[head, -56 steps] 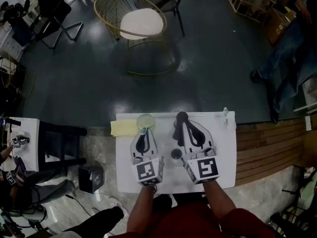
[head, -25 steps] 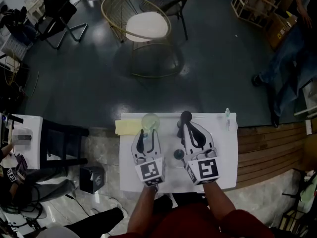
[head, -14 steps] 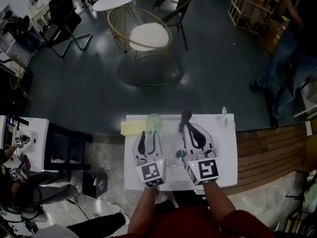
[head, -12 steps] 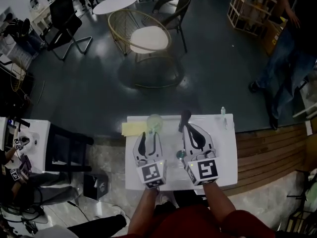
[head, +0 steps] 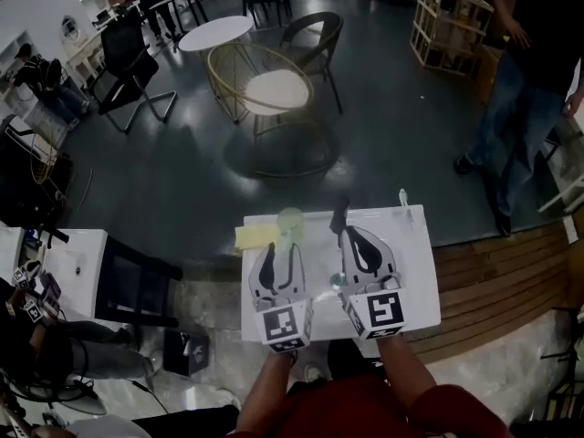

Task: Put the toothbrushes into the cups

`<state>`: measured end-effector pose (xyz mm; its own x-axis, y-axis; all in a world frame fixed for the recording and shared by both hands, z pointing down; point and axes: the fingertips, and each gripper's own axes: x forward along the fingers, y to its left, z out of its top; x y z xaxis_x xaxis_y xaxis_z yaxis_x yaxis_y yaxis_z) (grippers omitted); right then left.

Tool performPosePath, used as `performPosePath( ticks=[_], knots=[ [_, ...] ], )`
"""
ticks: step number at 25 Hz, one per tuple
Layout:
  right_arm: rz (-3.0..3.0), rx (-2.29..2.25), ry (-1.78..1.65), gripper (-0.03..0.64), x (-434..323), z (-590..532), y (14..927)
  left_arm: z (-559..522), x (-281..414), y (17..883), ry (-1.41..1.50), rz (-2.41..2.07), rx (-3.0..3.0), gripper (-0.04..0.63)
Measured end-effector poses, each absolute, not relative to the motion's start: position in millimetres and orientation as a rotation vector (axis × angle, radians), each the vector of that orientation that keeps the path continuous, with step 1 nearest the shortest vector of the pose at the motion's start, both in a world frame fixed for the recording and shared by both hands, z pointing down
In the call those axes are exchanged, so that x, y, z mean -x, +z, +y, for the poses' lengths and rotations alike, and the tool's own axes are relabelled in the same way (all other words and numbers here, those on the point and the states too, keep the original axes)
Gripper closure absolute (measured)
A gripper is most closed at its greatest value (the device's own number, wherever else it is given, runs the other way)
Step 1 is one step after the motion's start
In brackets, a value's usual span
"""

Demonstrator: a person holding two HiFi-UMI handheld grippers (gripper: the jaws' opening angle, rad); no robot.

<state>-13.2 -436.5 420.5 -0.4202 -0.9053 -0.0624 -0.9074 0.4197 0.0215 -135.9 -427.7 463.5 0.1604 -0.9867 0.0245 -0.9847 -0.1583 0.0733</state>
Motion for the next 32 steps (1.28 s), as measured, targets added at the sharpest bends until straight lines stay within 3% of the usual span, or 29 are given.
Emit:
performPosePath(
  ticks=[20,32],
  knots=[
    [2.489,1.756,0.215,0.588,-6,-356,377,-360,110,398,-0.14,-1.87,-2.542,0.443],
    [2.5,1.755,0.244,0.588,1,-334,373,-340,103,395,-0.136,-1.822,-2.571,0.565]
  ],
)
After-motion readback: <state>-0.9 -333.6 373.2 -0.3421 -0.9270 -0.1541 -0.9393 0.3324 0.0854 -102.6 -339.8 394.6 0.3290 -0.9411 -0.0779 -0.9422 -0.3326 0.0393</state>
